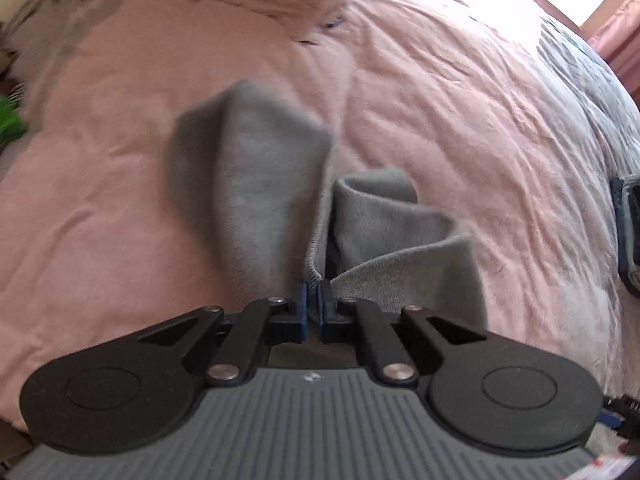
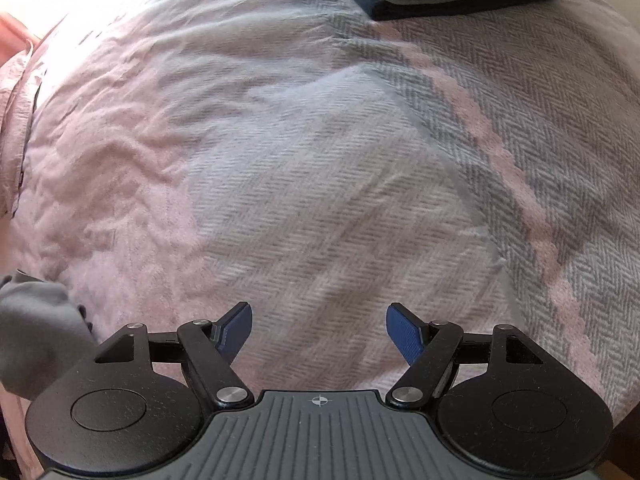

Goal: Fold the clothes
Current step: 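Grasp the grey sweatshirt with the left gripper and pull it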

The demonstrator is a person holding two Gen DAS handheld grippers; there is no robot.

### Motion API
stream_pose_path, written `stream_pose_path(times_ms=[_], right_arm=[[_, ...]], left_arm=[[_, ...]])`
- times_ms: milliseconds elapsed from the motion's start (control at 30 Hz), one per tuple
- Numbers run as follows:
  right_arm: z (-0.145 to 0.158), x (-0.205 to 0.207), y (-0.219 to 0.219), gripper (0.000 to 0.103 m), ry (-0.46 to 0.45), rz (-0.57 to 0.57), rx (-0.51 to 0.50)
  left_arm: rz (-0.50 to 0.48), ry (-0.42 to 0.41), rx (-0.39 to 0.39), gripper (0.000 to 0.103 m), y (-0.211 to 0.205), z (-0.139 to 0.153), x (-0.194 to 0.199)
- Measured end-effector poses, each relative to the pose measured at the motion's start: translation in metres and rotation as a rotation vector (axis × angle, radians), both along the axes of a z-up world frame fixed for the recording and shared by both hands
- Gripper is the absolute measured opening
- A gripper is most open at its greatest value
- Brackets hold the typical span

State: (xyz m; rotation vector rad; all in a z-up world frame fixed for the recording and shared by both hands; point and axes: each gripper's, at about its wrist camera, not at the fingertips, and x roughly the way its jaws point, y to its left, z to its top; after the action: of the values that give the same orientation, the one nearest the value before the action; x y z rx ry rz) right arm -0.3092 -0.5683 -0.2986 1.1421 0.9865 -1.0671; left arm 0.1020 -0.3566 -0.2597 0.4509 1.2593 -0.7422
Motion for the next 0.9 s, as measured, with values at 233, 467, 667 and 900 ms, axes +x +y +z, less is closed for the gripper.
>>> stream_pose_path(times_ms=[233,467,667,900], right_arm=[[-0.009,0.054,0.009,0.071,-0.004,0.164,0.020],[-0.018,0.126,0.029,0.071,-0.103,0.252,0.027],[-0.035,0.154,0.049,0.071,-0.175,0.139,0.082],[-0.043,0.134,0.090,0.071,-0.105,-0.004,0.100]], left_arm=[[0.293,-0.149,0.279,0.000,0.216,0.023,0.039],[0.264,-0.130,0.108,0.030,0.212,0.025,0.074],[0.024,-0.068,-0.099,0.069,0.070,0.006,0.112],[-0.189,-0.041,0.022,0.085,-0.069,-0.067,0.121]])
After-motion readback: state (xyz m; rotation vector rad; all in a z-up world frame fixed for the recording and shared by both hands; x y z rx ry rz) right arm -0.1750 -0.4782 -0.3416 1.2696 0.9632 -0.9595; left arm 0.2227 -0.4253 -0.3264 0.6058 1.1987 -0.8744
